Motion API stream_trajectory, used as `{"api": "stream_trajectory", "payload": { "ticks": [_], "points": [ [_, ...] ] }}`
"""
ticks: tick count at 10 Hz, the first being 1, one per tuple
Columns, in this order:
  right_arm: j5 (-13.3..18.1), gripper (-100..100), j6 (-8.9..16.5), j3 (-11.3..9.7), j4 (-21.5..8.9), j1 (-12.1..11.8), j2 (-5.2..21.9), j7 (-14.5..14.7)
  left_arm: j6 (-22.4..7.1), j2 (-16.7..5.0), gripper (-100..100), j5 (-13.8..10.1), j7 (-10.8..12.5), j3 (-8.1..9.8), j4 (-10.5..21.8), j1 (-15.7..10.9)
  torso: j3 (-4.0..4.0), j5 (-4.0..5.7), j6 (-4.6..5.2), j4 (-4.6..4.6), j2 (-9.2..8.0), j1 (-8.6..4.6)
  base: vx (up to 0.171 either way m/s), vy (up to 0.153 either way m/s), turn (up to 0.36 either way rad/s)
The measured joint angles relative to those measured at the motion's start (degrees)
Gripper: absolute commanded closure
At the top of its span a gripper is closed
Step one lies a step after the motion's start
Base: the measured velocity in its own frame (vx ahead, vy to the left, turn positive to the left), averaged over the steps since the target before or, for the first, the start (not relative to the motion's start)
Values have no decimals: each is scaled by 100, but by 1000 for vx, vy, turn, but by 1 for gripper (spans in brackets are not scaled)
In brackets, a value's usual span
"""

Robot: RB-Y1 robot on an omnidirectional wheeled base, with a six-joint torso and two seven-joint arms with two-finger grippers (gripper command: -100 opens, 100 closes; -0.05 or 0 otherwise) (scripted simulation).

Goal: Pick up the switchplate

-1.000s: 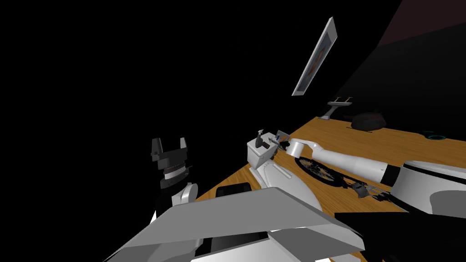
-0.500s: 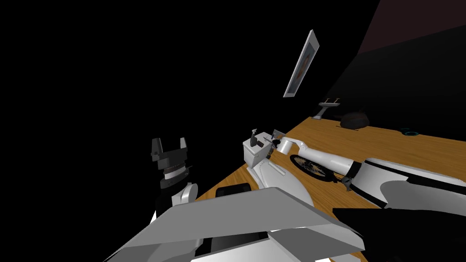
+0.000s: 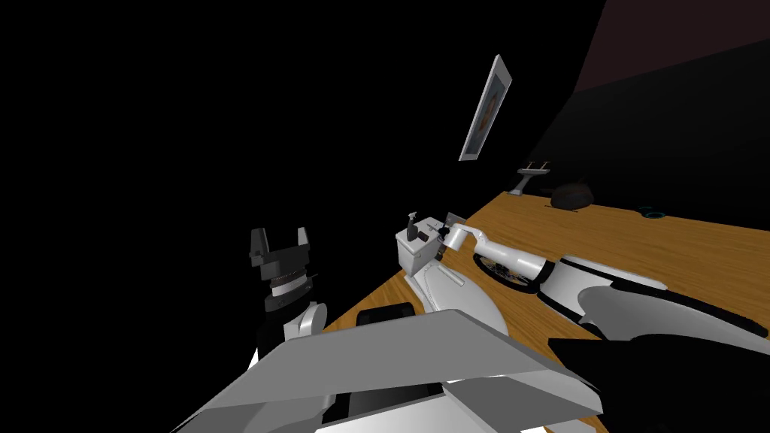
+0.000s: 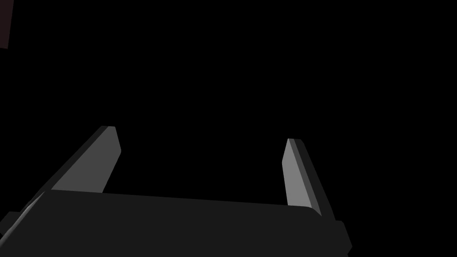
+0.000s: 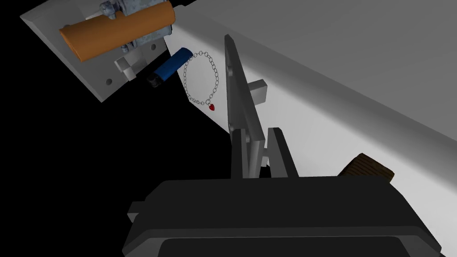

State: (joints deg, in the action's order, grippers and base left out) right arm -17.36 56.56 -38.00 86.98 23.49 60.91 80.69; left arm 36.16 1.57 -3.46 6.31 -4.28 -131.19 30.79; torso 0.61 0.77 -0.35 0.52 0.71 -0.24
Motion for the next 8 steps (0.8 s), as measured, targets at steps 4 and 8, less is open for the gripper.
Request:
{"api": "stream_trajectory", "payload": {
  "ticks": [4,8],
  "points": [
    [213,100,403,-144,-220,497,-724,167,0,0,0,0,0,0,0,0,0,-4,-1,1,0,3,-22,-65,-80],
    [295,100,809,-241,-358,977,-1303,420,0,0,0,0,0,0,0,0,-3,-9,-3,-1,-6,8,-28,-64,-79]
  ]
}}
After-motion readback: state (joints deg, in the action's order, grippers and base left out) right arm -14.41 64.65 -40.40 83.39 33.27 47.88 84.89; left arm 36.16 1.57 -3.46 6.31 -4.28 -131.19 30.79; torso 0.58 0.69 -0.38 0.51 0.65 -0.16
